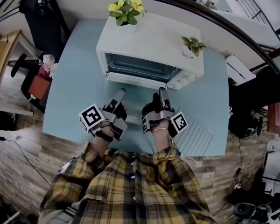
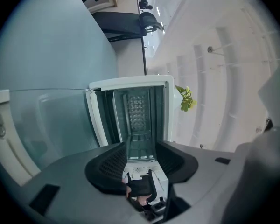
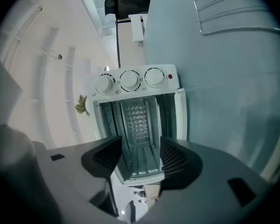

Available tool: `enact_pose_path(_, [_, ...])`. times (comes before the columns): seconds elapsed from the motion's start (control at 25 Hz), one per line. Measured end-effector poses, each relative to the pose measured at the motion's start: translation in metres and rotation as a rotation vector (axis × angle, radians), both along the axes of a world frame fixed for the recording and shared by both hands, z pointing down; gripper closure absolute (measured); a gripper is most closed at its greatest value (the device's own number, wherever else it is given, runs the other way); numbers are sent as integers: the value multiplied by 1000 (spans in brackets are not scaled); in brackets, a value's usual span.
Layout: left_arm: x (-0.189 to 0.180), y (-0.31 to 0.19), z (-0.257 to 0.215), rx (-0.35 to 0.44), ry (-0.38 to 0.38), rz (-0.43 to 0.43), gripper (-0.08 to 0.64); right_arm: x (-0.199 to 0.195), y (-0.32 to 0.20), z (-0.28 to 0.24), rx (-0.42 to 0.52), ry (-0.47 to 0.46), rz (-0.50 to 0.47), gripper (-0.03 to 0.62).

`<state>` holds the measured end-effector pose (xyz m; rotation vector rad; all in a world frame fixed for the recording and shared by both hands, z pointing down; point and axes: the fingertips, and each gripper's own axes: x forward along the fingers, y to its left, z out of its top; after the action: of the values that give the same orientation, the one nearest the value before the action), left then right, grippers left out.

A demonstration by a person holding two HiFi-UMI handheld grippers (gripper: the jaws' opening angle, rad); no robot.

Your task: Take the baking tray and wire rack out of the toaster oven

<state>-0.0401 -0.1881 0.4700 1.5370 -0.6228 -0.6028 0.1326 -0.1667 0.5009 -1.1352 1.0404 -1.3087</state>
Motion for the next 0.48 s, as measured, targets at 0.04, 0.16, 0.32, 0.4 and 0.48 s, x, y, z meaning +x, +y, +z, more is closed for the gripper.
enact_pose_path(0.04, [0, -4, 3, -5, -5, 1, 374, -1, -8, 1, 1, -1, 1, 353])
enact_pose_path(0.16, [0, -17, 13, -24, -16, -3, 374, -2, -32, 8, 10, -11, 10, 353])
enact_pose_path(0.32, [5, -27, 20, -43, -7, -3, 374, -2, -53, 22, -9, -21, 34, 353])
enact_pose_path(0.4, [5, -33, 20, -49, 26, -17, 374, -2, -60, 30, -22, -13, 36, 353])
enact_pose_path(0.48, [2, -39, 24, -54, 23, -29, 374, -2, -70, 36, -19, -21, 35, 354])
